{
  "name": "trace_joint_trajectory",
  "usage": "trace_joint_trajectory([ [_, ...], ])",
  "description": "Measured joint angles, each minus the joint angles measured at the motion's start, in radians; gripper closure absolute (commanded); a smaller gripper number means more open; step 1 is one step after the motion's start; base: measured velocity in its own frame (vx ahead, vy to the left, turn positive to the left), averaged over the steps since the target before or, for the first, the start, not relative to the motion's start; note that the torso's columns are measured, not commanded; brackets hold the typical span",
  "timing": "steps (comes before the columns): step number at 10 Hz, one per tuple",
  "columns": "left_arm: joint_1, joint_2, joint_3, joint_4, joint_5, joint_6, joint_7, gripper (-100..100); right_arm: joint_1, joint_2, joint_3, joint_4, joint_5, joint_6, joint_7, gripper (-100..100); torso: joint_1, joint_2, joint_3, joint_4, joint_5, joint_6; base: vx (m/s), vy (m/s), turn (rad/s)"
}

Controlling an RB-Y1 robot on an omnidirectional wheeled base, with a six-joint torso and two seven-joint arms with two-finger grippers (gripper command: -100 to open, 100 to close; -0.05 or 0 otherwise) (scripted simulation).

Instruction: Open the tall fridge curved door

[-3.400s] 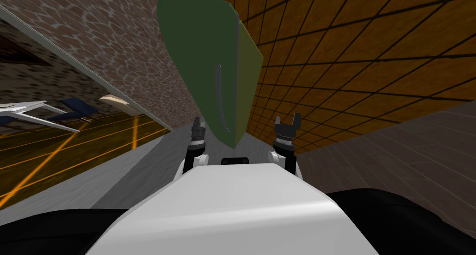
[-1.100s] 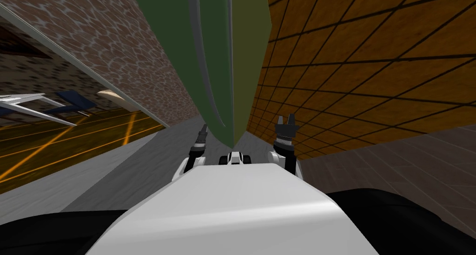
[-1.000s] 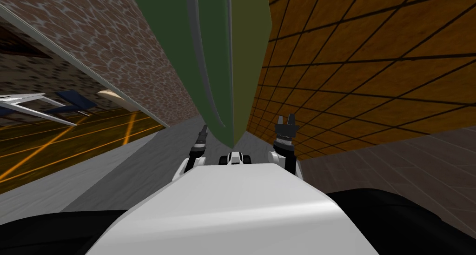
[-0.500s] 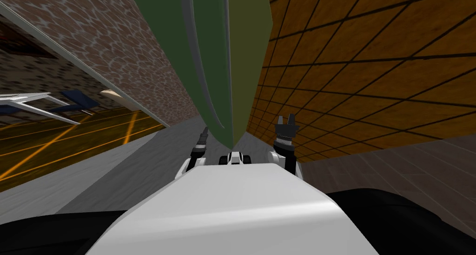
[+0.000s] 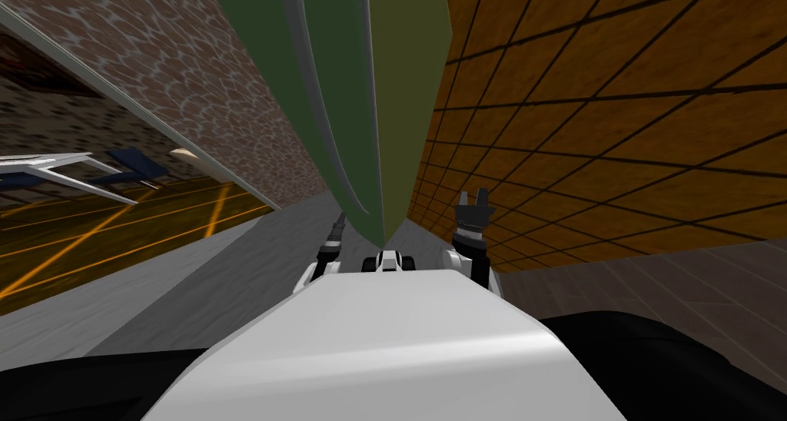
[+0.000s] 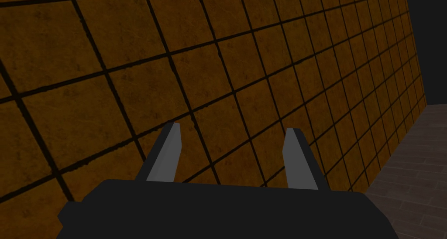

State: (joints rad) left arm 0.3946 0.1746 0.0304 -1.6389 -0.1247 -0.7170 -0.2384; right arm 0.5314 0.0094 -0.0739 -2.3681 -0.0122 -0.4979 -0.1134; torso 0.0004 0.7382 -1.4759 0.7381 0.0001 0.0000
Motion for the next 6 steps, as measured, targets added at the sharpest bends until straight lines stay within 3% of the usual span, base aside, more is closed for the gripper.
trace_joint_trajectory([
  [6,-0.044,0.000,0.024,0.165,-0.014,-0.088,-0.023,-100,0.000,0.000,0.000,0.000,0.000,0.000,0.000,0,-0.001,-0.001,0.000,0.000,0.000,0.000,0.051,-0.057,0.032],
])
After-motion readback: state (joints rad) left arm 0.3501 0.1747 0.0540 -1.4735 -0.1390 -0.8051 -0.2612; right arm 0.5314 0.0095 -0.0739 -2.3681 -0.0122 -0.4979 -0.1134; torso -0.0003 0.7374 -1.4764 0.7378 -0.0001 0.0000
